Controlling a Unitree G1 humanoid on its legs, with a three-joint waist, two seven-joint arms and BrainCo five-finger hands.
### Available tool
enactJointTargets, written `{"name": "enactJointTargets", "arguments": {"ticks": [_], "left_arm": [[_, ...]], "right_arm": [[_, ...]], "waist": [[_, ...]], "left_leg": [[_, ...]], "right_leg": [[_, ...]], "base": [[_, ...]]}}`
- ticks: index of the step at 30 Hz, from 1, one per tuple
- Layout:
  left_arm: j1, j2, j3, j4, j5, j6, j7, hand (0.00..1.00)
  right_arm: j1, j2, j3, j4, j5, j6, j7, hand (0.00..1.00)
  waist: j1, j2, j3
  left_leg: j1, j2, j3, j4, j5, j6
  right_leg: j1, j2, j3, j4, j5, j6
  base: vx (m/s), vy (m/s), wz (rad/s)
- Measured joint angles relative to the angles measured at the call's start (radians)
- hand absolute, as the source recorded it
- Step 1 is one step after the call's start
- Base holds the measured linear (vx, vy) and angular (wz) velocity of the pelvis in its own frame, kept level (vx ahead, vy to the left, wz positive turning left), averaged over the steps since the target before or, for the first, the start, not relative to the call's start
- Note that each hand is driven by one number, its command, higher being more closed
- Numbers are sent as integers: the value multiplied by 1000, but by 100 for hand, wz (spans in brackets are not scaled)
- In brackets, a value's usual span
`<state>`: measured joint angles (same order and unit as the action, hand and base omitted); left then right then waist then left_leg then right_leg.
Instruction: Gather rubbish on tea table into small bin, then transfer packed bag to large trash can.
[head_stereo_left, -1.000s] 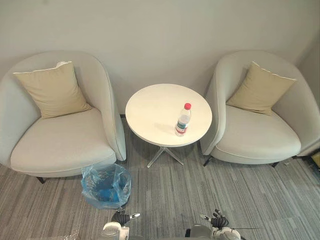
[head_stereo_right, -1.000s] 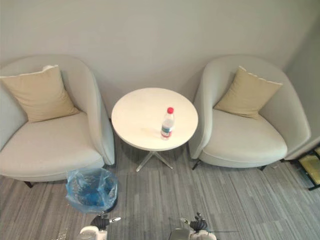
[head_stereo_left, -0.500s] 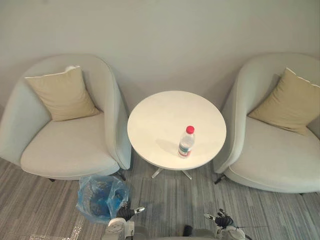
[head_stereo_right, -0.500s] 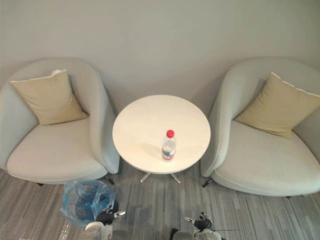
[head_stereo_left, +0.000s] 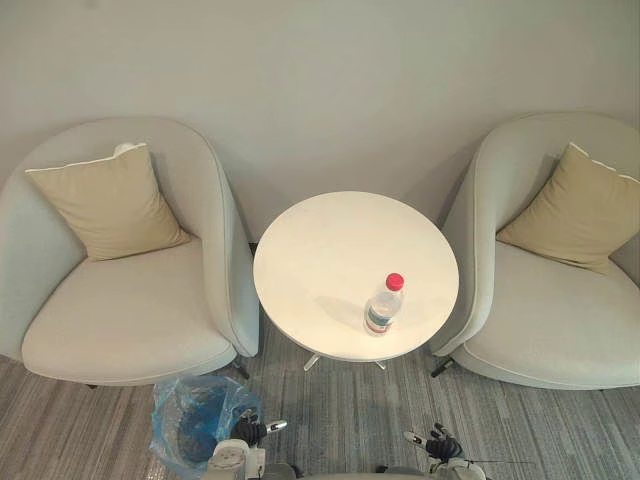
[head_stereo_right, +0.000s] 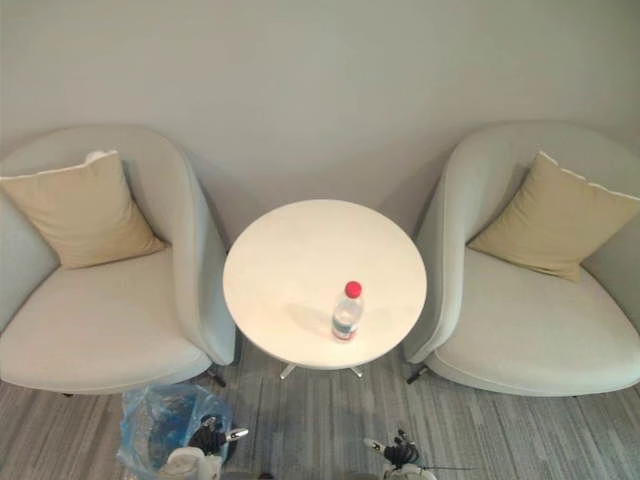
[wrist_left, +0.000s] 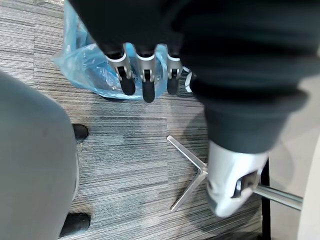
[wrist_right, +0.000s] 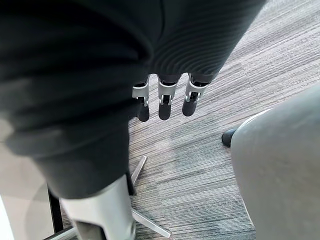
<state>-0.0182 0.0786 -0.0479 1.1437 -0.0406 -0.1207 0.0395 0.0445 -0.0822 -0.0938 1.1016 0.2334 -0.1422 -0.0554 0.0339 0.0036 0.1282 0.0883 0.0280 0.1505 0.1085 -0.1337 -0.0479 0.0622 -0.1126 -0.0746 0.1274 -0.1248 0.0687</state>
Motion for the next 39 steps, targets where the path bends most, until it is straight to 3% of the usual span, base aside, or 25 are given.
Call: {"name": "enactJointTargets", "arguments": {"ticks": [3, 8, 13, 17, 28, 32, 39], "left_arm": [[2, 9, -28, 9, 0, 0, 1, 0], [14, 26, -50, 12, 1, -2, 4, 0], [21, 43, -62, 3, 3, -7, 4, 0], [23, 45, -83, -5, 19, -25, 4, 0], [40, 43, -107, -67, 13, -43, 4, 0], [40, 36, -107, -91, 6, -44, 4, 0], [39, 33, -108, -101, -3, -48, 4, 0]], "right_arm": [[33, -1, 31, -91, -19, -5, -7, 0], [95, -36, 78, -397, -116, -24, -22, 0], [113, -59, 77, -531, -225, -50, -37, 0], [109, -75, 79, -630, -301, -57, -46, 0], [-2, -119, 80, -696, -321, -75, -97, 0], [-51, -119, 80, -696, -312, -76, -121, 0], [-96, -112, 80, -696, -294, -77, -137, 0]], "waist": [[0, -5, -22], [0, -8, -29], [-2, -31, -37], [-2, -27, -36], [3, 0, -2], [12, 16, 23], [22, 20, 37]], "left_leg": [[-21, -2, -6, -4, 9, 3], [-21, -2, -35, -25, 11, 4], [-49, -8, -55, -30, 21, 10], [-57, -15, -87, -36, 31, 17], [-89, -29, -201, -104, 100, 10], [-102, -33, -229, -106, 107, 9], [-122, -38, -272, -104, 112, 11]], "right_leg": [[-27, 4, 19, -6, 3, -1], [-46, 13, 57, -32, 30, 3], [-53, 10, 52, -73, 61, 5], [-51, 7, 46, -96, 79, 7], [-44, -5, -56, -130, 98, 8], [-42, -7, -84, -132, 97, 9], [-39, -9, -123, -133, 96, 8]], "base": [[0, -14, -15], [-20, 0, -23], [-12, 8, 4], [-24, -1, 2], [-39, -15, 28], [-8, -11, 20], [11, -3, 19]]}}
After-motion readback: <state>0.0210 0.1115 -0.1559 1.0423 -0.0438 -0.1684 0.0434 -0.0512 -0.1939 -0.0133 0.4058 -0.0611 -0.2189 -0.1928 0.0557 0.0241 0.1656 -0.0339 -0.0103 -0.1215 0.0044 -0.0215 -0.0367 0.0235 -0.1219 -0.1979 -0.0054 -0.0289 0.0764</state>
